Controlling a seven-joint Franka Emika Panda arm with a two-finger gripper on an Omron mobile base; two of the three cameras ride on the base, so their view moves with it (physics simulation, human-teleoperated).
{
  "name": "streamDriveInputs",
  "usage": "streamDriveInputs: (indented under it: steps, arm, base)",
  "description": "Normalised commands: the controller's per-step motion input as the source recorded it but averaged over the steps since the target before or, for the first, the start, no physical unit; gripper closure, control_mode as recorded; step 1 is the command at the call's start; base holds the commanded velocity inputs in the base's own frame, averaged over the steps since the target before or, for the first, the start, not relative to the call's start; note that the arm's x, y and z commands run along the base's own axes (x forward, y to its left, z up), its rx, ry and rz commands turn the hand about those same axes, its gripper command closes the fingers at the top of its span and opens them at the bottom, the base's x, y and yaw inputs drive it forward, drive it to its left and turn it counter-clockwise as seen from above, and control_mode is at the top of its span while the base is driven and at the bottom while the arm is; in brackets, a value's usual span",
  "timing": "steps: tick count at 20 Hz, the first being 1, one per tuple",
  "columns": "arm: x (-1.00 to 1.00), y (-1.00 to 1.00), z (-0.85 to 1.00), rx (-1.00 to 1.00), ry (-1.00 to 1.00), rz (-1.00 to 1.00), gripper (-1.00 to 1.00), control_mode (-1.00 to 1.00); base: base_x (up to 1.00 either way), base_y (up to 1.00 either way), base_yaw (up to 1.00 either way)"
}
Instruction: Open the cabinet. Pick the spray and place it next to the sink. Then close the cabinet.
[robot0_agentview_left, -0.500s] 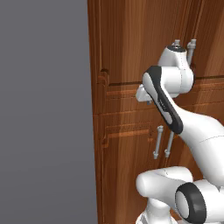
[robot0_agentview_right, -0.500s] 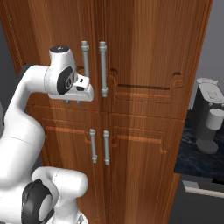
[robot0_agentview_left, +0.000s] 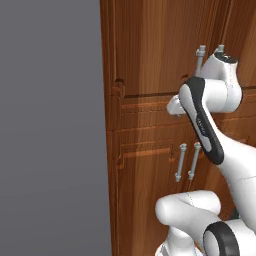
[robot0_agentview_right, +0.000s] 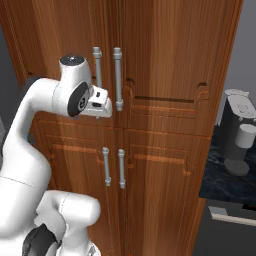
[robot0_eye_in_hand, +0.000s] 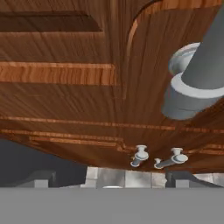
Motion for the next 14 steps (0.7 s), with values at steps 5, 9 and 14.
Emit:
streamDriveInputs:
  steps: [5,9,14]
  arm:
    - [-0.30,-0.76,0.01,0.15,-0.32,0.00,-1.00,-1.00]
    - [-0.03,-0.83,0.17,0.18,-0.31,0.00,-1.00,-1.00]
    - [0.27,-0.61,0.36,0.14,-0.15,0.00,-1.00,-1.00]
  base:
    - [0.00,0.00,0.00]
    - [0.00,0.00,0.00]
    - [0.00,0.00,0.00]
